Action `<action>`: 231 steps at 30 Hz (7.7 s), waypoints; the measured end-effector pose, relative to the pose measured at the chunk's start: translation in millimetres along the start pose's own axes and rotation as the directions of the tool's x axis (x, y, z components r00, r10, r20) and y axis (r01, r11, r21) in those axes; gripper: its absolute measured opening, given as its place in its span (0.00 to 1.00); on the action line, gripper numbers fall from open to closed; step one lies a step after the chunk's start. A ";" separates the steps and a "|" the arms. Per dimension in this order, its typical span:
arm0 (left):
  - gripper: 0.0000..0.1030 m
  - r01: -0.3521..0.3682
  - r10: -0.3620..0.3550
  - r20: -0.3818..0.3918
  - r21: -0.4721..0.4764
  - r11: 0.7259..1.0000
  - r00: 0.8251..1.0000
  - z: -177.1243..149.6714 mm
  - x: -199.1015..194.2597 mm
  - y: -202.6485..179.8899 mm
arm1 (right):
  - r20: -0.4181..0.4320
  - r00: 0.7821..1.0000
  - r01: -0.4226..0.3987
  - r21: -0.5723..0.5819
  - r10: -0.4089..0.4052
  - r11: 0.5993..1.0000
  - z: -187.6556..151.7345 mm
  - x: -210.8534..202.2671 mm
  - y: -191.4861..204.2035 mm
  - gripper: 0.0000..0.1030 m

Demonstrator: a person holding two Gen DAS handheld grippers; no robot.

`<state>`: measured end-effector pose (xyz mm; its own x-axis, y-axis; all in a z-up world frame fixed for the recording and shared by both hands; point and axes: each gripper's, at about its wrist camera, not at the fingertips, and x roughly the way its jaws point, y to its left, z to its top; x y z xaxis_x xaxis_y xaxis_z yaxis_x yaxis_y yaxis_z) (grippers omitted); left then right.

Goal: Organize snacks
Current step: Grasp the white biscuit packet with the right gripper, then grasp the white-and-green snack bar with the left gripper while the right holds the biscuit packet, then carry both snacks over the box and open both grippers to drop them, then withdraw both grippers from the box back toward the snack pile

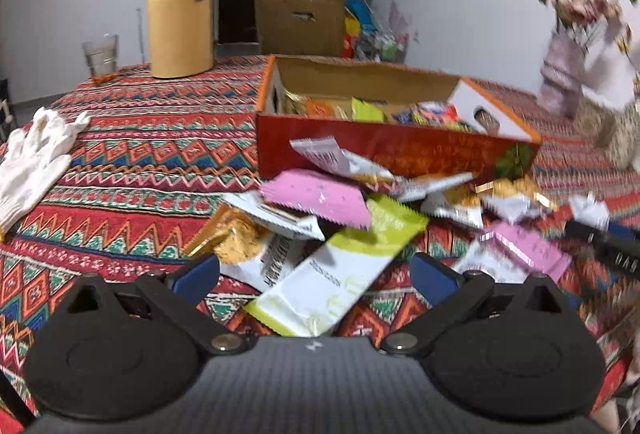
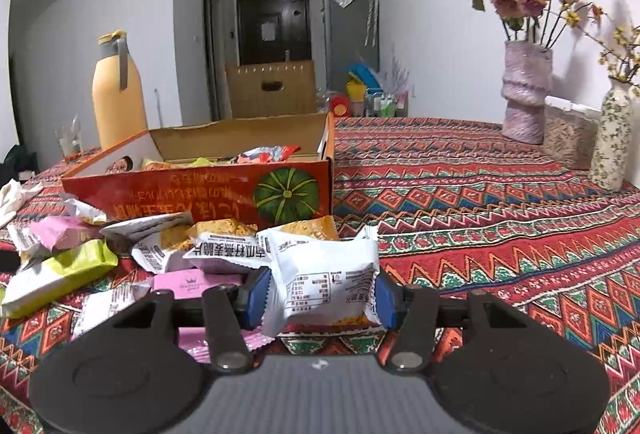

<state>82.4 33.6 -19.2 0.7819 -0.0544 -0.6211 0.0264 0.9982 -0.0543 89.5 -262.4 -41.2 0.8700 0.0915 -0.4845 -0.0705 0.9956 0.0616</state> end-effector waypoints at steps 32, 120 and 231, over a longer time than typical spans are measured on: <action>0.77 0.048 -0.043 -0.103 0.049 0.998 0.994 -3.2 44.1 -43.7 | 0.037 0.998 -0.061 0.040 0.060 0.997 -13.8 -36.6 2.8 0.52; 0.37 0.015 0.010 0.190 -0.128 0.992 0.982 144.7 72.9 -41.9 | 0.068 0.995 -0.068 -0.007 0.068 0.998 130.6 108.9 55.6 0.53; 1.00 -0.022 0.039 0.147 -0.114 0.993 0.988 -16.0 -46.0 -1.4 | -0.023 0.998 -0.056 0.031 0.057 0.998 13.1 -35.5 35.0 1.00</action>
<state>36.4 34.3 -3.1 0.8655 -0.0115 -0.5007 -0.0618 0.9896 -0.1296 62.5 -231.1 -10.4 0.8534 0.1481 -0.4998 -0.1036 0.9879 0.1158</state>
